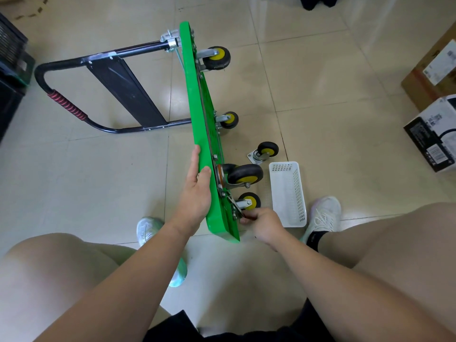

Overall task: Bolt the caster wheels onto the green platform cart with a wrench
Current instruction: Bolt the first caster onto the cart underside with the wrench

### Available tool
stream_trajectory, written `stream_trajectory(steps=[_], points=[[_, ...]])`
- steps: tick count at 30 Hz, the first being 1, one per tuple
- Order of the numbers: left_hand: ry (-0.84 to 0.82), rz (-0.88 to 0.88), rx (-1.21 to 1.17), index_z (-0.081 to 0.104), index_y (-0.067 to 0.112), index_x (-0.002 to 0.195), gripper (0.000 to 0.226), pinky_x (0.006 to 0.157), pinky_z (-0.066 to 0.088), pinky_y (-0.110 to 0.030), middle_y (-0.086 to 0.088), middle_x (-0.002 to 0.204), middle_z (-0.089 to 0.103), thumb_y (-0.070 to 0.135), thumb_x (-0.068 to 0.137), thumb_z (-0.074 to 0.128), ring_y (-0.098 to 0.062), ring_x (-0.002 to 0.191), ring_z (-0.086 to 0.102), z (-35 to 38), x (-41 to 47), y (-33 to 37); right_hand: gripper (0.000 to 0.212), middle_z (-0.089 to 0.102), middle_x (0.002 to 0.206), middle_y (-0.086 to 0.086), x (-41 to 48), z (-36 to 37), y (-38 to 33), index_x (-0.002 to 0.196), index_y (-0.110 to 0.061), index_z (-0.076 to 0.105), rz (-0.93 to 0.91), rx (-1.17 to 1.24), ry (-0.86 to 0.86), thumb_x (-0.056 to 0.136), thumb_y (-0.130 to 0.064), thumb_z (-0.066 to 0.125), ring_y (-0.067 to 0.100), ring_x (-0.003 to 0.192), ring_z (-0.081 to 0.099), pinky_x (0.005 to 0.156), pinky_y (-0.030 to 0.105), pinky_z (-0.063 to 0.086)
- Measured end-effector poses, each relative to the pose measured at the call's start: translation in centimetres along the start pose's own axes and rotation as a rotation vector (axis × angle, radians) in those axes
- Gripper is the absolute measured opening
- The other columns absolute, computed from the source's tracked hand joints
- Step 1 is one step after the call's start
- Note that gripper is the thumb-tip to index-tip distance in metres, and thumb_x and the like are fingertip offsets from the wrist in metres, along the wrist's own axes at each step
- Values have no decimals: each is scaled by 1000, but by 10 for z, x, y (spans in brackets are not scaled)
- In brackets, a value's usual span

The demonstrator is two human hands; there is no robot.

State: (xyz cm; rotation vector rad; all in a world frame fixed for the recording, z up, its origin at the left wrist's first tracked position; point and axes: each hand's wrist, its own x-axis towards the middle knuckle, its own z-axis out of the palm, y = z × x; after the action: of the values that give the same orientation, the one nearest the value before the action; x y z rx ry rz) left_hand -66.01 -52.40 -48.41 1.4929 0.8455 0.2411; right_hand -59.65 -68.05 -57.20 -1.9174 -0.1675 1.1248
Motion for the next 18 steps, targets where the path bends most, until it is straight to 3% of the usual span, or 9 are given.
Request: stream_trajectory(steps=[4,6,11,15,18], points=[[3,-6,11,25,75,144,53,117,42,-43,24,150,51,38,107,35,-7,133,55,-1,1,-1,23,66,79,-15,-9,-8,6,115,-17,74,6,-16,13,93,-14,69,12,83,62,72,23,44],[5,1,18,24,66,151,54,119,40,-41,24,151,49,33,110,34,-5,134,53,0,1,-2,22,69,80,-14,-15,-7,6,115,-19,74,16,20,-6,94,-17,69,10,75,68,65,21,48],[25,2,39,22,60,155,54,119,40,-38,22,151,48,29,112,32,0,129,53,3,0,0,14,71,82,4,-30,4,3,104,-12,75,40,145,-65,95,-18,66,15,59,64,62,34,54],[39,-3,44,23,61,154,54,117,42,-37,23,149,50,30,112,33,-4,130,55,3,0,0,8,70,75,3,-34,9,1,95,-15,76,30,165,-59,93,-20,69,15,57,65,63,37,56],[42,-5,36,24,59,155,54,106,47,-29,21,144,54,28,112,33,1,119,59,3,-1,1,16,70,73,5,-34,9,-3,97,-9,76,44,199,-55,90,-23,73,18,56,66,69,43,58]])
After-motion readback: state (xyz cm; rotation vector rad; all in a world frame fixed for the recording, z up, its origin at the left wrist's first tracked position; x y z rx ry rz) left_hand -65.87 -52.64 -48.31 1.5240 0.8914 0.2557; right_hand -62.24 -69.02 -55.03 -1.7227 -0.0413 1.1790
